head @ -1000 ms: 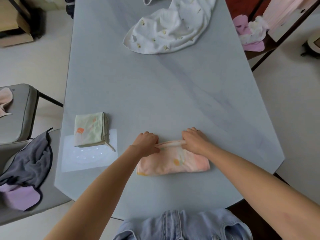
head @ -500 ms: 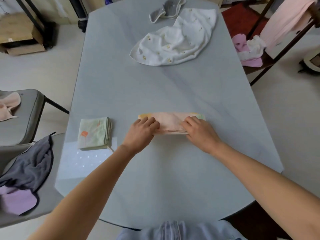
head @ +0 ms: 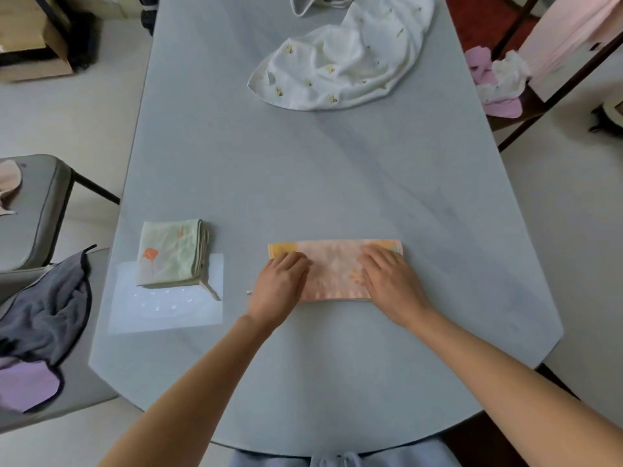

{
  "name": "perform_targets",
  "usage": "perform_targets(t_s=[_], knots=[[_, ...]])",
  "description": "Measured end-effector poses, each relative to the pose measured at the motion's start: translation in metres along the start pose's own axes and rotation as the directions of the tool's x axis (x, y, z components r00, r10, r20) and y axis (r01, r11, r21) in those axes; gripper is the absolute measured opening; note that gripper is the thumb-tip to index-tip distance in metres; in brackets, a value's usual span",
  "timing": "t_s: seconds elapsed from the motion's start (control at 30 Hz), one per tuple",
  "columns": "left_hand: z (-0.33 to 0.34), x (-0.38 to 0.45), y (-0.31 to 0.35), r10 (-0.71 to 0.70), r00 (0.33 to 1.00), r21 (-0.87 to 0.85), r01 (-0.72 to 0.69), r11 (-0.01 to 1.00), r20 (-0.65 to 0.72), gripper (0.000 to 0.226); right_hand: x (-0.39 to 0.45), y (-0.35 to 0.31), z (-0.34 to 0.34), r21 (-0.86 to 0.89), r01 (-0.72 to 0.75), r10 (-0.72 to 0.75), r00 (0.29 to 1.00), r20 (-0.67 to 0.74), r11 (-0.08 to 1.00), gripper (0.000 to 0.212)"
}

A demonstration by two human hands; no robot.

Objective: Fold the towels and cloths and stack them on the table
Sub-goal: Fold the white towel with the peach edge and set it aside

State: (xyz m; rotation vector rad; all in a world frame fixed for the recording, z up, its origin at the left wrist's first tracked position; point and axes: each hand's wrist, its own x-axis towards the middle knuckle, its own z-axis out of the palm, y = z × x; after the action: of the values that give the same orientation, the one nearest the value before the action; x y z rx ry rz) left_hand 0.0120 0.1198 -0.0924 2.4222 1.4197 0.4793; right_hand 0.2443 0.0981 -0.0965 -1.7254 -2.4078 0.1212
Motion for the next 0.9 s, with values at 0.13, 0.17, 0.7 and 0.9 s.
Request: perform_targets(t_s=[0.13,0.17,0.7,0.9], knots=[[0.033,0.026,0.014,-0.061,0.997,-0.025,0.062,0.998,0.052,0.042,0.030,-0.008,0.023,0.000,-0.108,0.108,0.994,0.033,0.994,0.049],[0.042,0.025,0.011,-0.057,0.992,0.014,0.056,0.998,0.111,0.046,0.031,-0.012,0.030,0.009,-0.125,0.124,0.991,0.047,0.992,0.049],[0.064,0.018,-0.019,-0.320,0.916,0.298,0.243,0.923,0.243,0.082,0.018,0.009,0.071,-0.051,-0.273,0.277,0.952,0.129,0.961,0.062],[0.057,0.029,-0.019,-0.497,0.840,0.074,0.494,0.866,0.219,0.076,0.016,0.012,0.063,-0.053,-0.503,0.506,0.857,0.101,0.863,0.062]])
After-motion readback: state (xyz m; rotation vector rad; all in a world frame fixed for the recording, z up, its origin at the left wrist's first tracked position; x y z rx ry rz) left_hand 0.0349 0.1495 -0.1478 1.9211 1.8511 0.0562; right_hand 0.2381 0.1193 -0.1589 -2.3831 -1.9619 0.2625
